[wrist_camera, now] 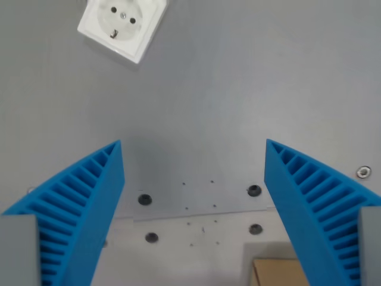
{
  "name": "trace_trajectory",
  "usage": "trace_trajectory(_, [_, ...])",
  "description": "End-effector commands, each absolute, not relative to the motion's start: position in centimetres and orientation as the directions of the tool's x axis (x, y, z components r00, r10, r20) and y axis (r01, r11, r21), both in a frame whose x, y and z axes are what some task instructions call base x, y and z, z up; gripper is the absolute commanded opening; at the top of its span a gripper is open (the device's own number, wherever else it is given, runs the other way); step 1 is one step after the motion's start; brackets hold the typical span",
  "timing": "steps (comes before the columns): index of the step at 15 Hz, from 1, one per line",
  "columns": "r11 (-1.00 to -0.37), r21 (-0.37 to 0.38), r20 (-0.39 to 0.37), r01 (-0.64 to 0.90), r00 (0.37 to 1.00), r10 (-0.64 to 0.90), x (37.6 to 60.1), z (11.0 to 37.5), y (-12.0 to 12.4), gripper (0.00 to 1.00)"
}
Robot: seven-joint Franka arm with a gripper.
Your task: Move above the white socket
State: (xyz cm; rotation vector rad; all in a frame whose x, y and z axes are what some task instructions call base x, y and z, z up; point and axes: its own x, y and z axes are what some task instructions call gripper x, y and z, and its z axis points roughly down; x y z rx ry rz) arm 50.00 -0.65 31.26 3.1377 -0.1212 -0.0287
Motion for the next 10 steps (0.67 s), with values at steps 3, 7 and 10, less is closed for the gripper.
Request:
trace_trajectory(3, [-0.944,-0.005,0.054,-0.329,0.943,-0.329,50.9,28.7,0.5,1.00])
trace_trajectory(7, [-0.917,-0.008,0.053,-0.399,0.916,-0.399,51.9,26.7,1.2,1.00])
trace_trajectory(10, [-0.897,-0.007,0.049,-0.441,0.896,-0.441,52.5,25.3,1.8,1.00])
